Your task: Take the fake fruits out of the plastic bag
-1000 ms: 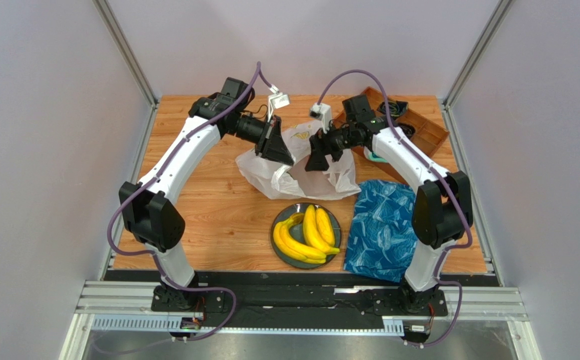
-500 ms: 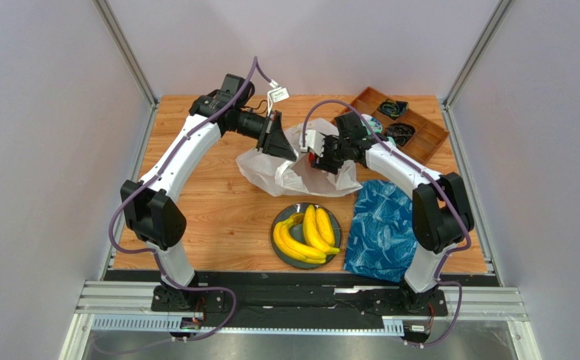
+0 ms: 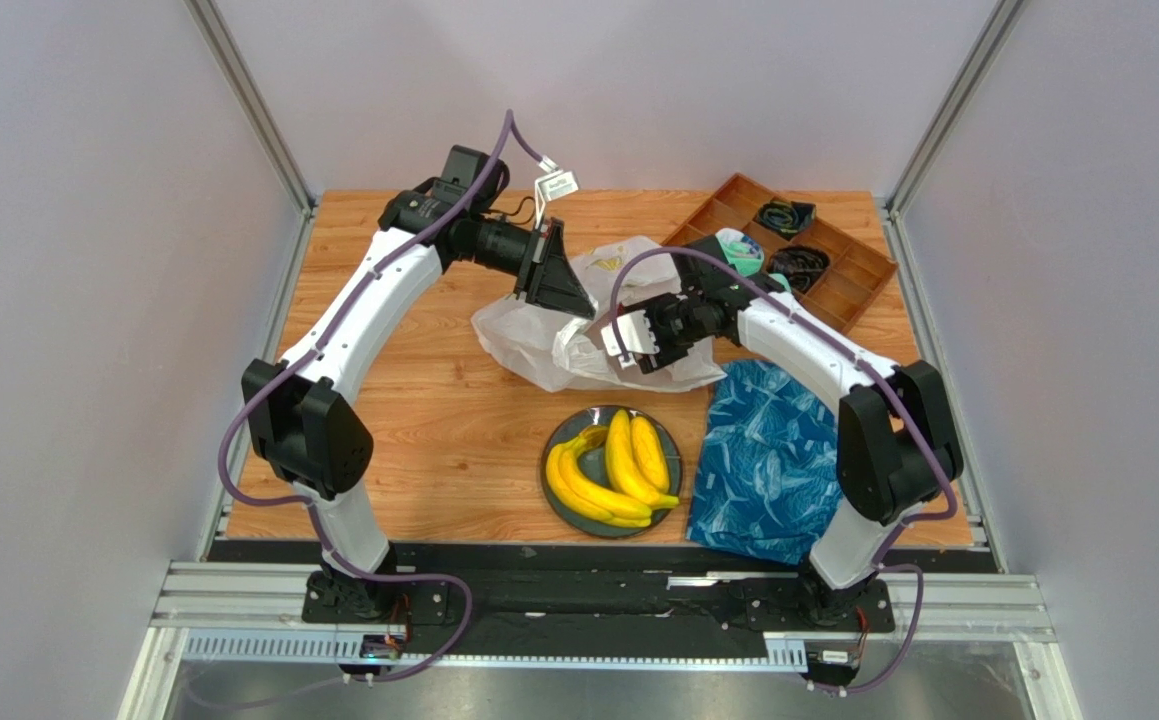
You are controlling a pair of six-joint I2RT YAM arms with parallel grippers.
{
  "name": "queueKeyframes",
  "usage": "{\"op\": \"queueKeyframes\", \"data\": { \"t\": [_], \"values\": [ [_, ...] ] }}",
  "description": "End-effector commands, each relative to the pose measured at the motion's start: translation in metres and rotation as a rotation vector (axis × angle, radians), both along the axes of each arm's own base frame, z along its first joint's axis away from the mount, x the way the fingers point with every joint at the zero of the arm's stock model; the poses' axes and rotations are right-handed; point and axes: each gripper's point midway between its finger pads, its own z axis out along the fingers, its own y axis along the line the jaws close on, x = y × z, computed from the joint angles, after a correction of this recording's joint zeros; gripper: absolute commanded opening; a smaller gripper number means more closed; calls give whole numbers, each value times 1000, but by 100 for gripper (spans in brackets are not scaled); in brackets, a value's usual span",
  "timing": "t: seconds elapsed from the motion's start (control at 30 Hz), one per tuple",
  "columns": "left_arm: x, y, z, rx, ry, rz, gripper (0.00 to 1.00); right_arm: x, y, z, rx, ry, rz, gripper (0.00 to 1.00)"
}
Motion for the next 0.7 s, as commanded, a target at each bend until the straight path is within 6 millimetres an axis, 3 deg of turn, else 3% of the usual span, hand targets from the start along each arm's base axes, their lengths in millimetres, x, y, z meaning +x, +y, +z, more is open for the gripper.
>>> {"op": "queueKeyframes", "data": {
  "t": [0.0,0.3,0.4,0.47,0.5,0.67],
  "values": [
    [0,-3,24,-68,-57,-29,0,-21,10,16,27,-58,128,53],
    [-9,-2,26,-87,-32,-54,0,23,33,-7,-27,-159,216,62],
    [-14,-3,24,-87,-21,-66,0,37,33,-22,-82,-200,254,71],
    [-18,-5,22,-86,-11,-77,0,44,32,-33,-120,-215,264,84],
    [-19,-6,22,-86,-11,-82,0,50,33,-32,-128,-237,270,98],
    [-25,-6,21,-86,-4,-92,0,81,29,-44,-212,-271,228,100]
  ]
}}
